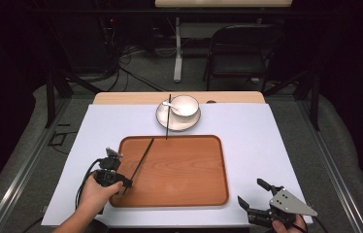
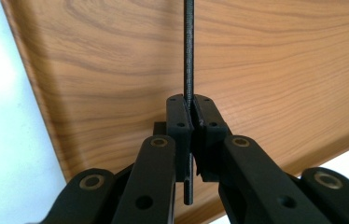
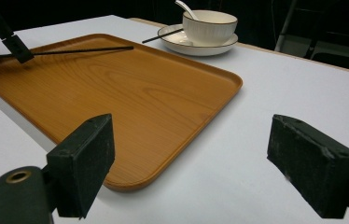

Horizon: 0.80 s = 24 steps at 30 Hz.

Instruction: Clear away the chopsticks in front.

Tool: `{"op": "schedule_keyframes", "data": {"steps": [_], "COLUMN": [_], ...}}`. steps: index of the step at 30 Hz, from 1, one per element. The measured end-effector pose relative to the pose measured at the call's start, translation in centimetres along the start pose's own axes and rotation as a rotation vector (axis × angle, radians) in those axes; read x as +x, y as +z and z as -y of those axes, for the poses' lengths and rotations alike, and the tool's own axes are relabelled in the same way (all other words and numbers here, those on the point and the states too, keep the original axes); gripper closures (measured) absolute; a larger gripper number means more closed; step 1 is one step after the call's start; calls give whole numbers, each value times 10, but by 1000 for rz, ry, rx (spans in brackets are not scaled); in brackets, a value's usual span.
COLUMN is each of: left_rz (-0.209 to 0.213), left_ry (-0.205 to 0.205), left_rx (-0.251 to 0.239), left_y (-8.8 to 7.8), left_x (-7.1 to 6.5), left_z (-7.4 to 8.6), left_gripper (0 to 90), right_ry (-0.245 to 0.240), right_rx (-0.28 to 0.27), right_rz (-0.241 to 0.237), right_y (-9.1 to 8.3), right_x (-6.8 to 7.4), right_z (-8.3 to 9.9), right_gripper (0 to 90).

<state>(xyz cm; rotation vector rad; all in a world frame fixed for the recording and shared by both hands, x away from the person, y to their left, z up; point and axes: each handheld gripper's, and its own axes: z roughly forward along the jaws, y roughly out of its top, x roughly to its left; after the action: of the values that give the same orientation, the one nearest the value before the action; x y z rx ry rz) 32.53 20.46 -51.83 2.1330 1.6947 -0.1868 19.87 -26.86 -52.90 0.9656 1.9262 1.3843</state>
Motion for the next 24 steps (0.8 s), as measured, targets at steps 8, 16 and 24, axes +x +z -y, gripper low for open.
{"op": "schedule_keyframes", "data": {"steps": [8,16,24], "left_rz": [-9,-19,-21], "left_ry": [0,3,4], "left_rx": [-1,2,12], "left_y": [2,4,7], "left_x": [-1,0,0], "left_z": [1,1,1], "left_gripper": [858,853,836], "right_ry": [2,0,0], "right_rx": [0,-1,0], "right_rz": [0,0,0], "right_y": [0,0,0], "right_x": [0,0,0], "right_z": [0,0,0], "right_gripper": [144,144,144]}}
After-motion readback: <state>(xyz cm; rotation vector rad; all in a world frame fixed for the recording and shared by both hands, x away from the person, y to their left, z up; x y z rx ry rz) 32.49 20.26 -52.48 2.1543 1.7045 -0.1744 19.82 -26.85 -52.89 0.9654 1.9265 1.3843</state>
